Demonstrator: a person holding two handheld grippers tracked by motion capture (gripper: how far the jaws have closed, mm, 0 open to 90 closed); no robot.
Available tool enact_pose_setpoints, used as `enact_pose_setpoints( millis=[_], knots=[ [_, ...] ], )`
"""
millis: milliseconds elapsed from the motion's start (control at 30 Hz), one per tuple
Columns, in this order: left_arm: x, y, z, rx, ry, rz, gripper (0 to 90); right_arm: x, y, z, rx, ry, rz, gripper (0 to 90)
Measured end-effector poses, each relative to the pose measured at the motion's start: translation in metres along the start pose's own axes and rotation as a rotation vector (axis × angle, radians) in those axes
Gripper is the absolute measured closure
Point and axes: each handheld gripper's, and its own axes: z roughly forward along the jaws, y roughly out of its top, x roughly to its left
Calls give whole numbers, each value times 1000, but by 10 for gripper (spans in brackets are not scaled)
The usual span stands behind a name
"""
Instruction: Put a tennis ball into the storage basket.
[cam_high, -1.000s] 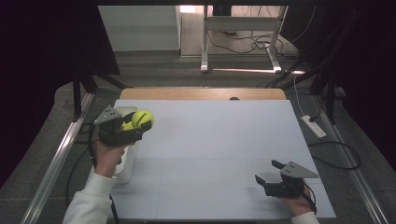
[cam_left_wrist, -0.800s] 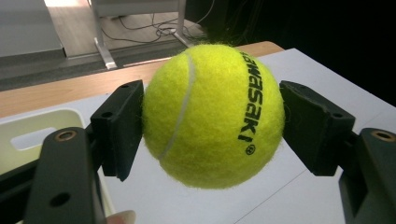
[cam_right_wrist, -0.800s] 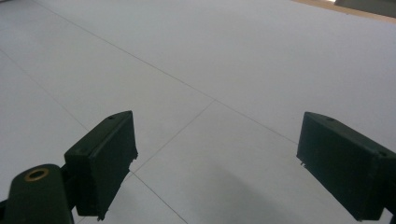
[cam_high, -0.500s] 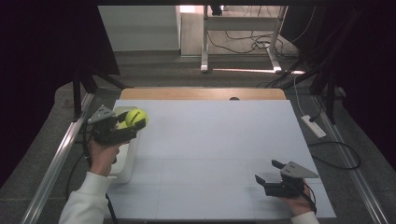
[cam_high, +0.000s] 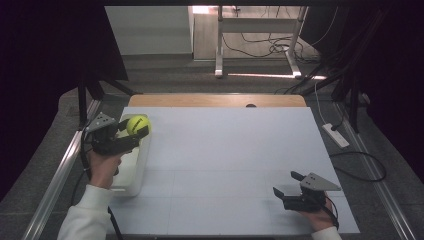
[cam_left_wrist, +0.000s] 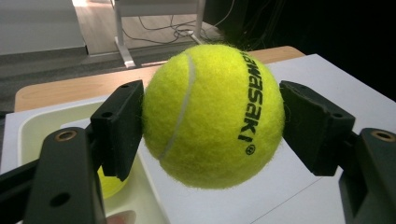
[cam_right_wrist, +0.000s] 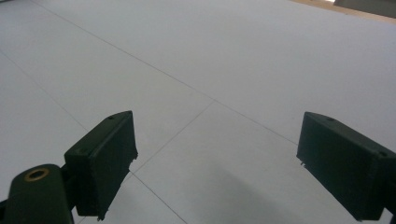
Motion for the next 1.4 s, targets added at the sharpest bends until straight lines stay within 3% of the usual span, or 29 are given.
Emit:
enact_pose_setpoints(
  millis=[533, 1400],
  knots=[
    [14, -4, -8, 0, 54, -20, 266, 0, 0, 0, 0, -1, 0, 116],
    [30, -9, -8, 32, 105, -49, 266, 0, 0, 1, 4, -5, 0, 116]
  ],
)
